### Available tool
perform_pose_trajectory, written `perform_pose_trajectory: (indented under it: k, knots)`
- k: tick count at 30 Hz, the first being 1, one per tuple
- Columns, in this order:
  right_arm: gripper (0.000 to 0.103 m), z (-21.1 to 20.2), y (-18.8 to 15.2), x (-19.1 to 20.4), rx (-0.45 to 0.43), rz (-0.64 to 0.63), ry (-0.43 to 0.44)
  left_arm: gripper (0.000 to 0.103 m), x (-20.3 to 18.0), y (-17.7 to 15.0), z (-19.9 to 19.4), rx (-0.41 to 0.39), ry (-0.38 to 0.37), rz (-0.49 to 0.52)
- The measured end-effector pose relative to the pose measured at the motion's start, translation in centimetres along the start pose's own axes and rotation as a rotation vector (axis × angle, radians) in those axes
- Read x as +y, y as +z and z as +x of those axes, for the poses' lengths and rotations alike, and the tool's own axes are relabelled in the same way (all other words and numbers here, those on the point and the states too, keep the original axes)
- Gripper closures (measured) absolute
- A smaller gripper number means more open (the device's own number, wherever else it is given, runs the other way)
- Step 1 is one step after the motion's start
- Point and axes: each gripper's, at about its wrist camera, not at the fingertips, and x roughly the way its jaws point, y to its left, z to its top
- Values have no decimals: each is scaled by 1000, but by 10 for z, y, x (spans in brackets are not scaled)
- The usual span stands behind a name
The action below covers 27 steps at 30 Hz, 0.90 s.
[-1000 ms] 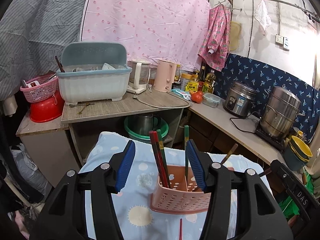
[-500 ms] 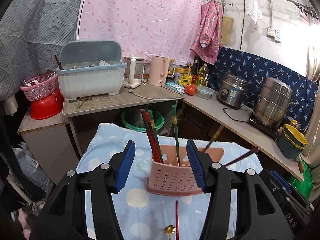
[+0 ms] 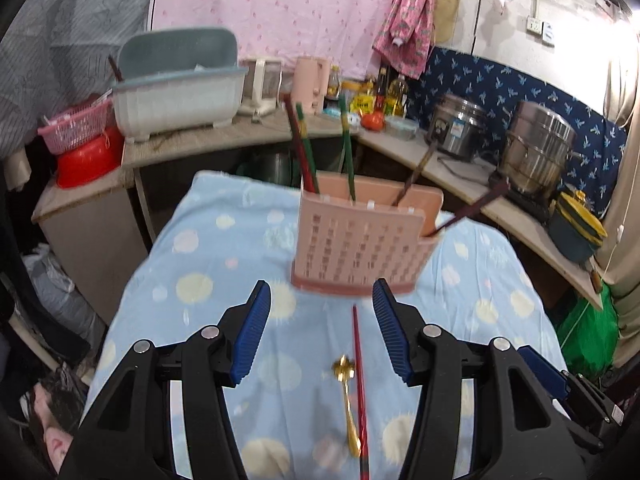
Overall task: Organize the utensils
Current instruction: 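Move both open tools down to the gold spoon and red chopstick on the cloth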
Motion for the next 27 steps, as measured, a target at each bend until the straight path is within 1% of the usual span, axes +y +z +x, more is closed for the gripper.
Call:
perform_pose_trajectory:
  k: [7,11,17,25,27]
  knots:
    - [66,13,-58,10,129,-61,-3,53,13,-58,8,107,26,-3]
    - [66,25,-80,21,184,-98,2,53,24,-78,10,153,42,-18]
    - [66,42,-97,29,243,-132,7,53,35,-99,13,205,64,-23]
    - [73,54,-106,33,278,-150,-5,53,38,-110,16,236,64,-12]
    - [77,58,-107,31,289,-147,-13,53,36,-111,17,240,59,-11]
